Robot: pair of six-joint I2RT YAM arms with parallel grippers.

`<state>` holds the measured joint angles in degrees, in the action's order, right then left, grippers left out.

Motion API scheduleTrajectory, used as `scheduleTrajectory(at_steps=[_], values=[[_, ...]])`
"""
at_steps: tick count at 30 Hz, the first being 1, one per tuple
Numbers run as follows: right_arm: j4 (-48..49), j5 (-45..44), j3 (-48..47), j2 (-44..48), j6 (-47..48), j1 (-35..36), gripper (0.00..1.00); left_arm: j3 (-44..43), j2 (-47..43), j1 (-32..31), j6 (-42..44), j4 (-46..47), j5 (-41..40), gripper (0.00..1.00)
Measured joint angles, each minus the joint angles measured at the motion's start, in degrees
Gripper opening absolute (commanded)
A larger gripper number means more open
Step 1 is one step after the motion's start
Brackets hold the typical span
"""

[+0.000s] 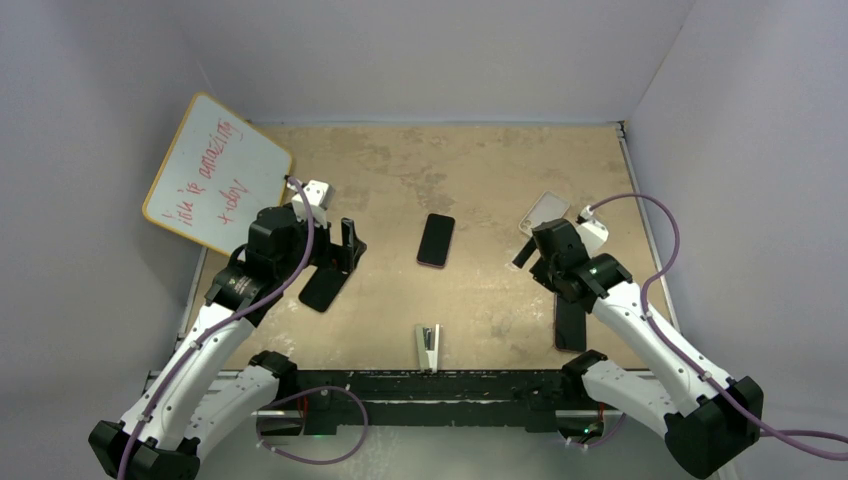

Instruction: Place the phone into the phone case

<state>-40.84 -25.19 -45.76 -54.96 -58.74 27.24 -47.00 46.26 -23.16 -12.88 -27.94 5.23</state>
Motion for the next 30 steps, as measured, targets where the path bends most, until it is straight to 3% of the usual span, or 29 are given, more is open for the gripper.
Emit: scheduleTrajectory(at_steps=[10, 17, 20, 26, 30], values=[[-6.43, -7.23, -0.09, -0.94, -7.54, 0.0, 0.99, 0.0, -0.02, 0.0, 0.0, -0.02, 0.0, 0.96], [-7.98, -11.15, -0.52, -7.78, -7.48, -1.42, 0.99, 0.0, -0.22, 0.0, 0.0, -0.02, -0.17, 0.96], [-7.23, -10.12, -1.27, -11.43, -3.37, -5.35, 0.99, 0.0, -0.5, 0.0, 0.0, -0.02, -0.2, 0.95], [-3.91, -0.02, -1.62, -17.51, 11.21, -18.1, 0.99, 0.0, -0.52, 0.0, -0.02, -0.09, -0.63, 0.95], [-3.61, 6.82, -2.64, -21.68, 20.31, -19.96, 0.99, 0.0, -0.5, 0.0, -0.02, -0.11, -0.55, 0.95]])
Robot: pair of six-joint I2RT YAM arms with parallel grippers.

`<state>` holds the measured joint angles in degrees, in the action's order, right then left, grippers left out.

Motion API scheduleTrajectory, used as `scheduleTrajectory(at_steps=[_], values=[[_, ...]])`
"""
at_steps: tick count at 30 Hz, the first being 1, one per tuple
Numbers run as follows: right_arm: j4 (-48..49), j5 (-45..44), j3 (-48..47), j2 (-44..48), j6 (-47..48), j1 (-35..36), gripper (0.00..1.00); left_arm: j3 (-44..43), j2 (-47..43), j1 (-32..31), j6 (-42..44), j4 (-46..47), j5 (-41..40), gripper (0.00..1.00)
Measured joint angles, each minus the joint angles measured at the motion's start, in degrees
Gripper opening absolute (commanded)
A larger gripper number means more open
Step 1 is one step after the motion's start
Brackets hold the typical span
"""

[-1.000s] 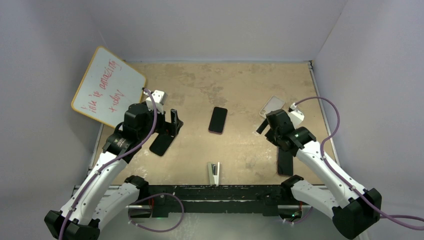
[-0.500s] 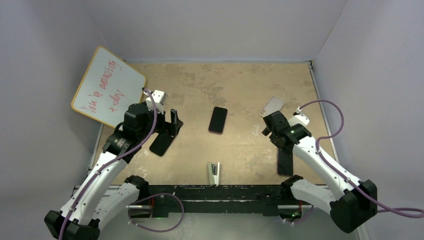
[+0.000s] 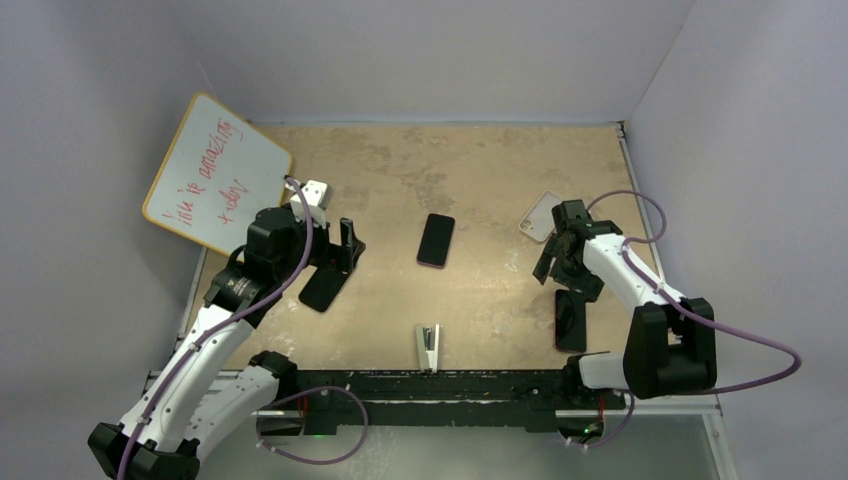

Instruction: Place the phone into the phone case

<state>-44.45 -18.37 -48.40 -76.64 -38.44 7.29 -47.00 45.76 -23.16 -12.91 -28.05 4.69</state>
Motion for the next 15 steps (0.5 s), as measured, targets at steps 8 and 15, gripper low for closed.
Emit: scheduleTrajectory(at_steps=[8, 15], values=[[-1.18, 4.85, -5.4, -0.87, 8.44, -3.3, 0.98, 0.0, -0.04, 0.0, 0.0, 0.02, 0.87, 0.95], [0.2, 4.83, -10.38, -1.42, 7.58, -3.56, 0.97, 0.0, -1.2, -0.39, 0.0, -0.2, 0.79, 0.95]])
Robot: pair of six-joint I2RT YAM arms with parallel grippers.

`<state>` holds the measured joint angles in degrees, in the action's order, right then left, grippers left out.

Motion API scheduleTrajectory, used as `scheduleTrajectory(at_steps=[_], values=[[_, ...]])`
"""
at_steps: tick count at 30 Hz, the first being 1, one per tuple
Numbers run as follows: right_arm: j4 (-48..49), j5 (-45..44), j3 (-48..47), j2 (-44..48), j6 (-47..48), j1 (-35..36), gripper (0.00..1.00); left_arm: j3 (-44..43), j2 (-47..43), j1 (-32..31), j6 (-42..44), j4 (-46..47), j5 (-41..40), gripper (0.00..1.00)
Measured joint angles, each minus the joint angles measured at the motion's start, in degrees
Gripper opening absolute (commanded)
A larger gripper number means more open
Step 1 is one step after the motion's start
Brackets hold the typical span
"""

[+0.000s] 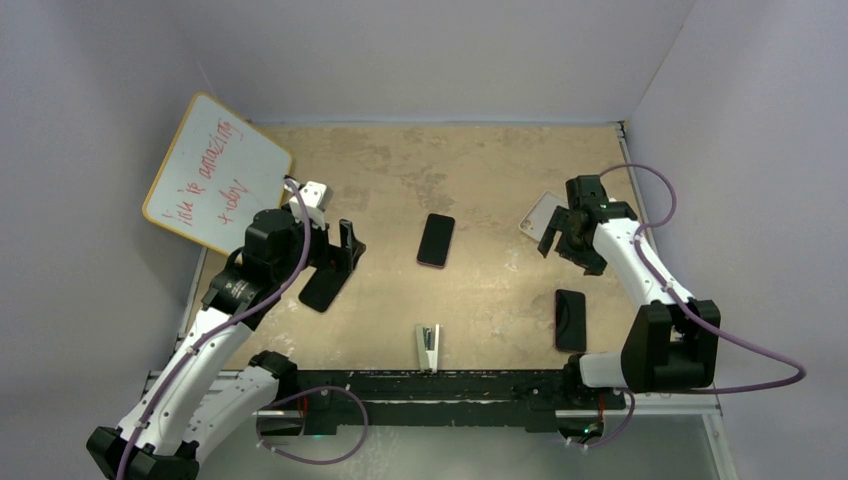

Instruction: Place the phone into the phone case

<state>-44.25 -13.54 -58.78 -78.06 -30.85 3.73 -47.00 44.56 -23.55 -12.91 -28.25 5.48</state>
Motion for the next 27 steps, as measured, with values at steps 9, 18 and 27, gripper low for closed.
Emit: scheduleTrajectory(at_steps=[9, 18, 27], values=[[-3.67, 0.31, -1.55, -8.09, 2.23, -1.64, 0.99, 0.0, -0.76, -0.83, 0.0, -0.17, -0.9, 0.95], [-6.25, 5.4, -0.17, -17.16, 7.85, -4.55, 0.99, 0.0, -0.96, -1.9, 0.0, -0.2, -1.33, 0.95], [-6.93, 8.28, -0.22, -22.23, 10.62, -8.44, 0.99, 0.0, -1.05, -3.91, 0.0, -0.39, -2.14, 0.95]])
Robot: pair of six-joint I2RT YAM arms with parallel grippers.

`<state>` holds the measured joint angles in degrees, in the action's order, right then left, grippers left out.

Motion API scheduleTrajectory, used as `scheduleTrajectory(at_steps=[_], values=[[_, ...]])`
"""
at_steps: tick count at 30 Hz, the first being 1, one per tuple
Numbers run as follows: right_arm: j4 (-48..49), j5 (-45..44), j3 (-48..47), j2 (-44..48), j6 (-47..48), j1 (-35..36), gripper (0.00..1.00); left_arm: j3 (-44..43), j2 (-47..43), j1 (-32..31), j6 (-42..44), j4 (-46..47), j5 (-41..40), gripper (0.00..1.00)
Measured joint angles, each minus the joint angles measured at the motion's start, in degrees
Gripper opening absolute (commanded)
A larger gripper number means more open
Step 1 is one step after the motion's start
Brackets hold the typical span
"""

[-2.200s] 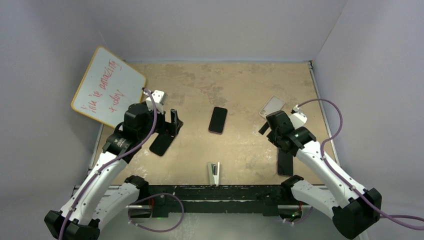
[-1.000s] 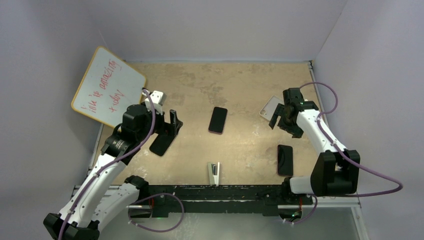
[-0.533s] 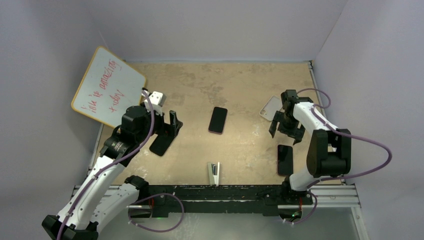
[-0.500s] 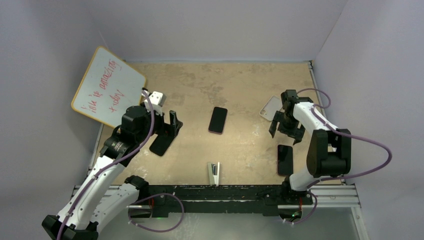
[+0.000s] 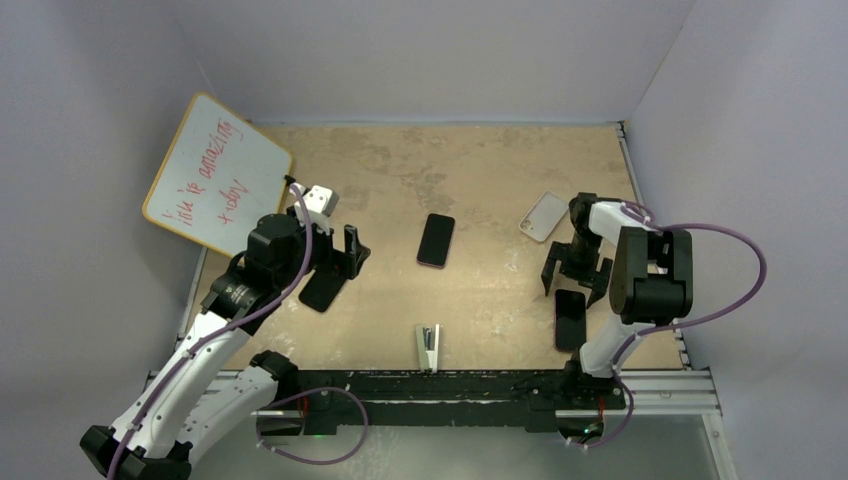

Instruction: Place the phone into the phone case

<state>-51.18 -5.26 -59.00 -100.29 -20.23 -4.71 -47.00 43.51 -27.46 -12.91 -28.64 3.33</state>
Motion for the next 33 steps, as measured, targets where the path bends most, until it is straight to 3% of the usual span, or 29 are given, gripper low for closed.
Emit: scheduleTrajectory(at_steps=[5, 15, 22, 27, 33], values=[[-0.96, 2.29, -0.48, -1.62, 1.79, -0.24, 0.97, 0.0, -0.48, -0.07, 0.0, -0.2, -0.74, 0.95], [-1.7, 2.95, -0.57, -2.1, 4.68, -0.22, 0.76, 0.0, -1.07, -0.07, 0.0, -0.2, -1.09, 0.95], [-1.77, 2.84, -0.57, -2.1, 4.98, 0.74, 0.7, 0.0, -1.18, -0.11, 0.0, -0.22, -1.62, 0.95], [-1.79, 3.32, -1.46, -2.19, 4.31, 3.21, 0.76, 0.0, -1.18, -0.11, 0.0, -0.22, -1.97, 0.95], [0.11, 3.3, -8.0, -2.01, -1.01, 4.33, 0.68, 0.0, -1.16, -0.11, 0.0, -0.22, -2.27, 0.95]])
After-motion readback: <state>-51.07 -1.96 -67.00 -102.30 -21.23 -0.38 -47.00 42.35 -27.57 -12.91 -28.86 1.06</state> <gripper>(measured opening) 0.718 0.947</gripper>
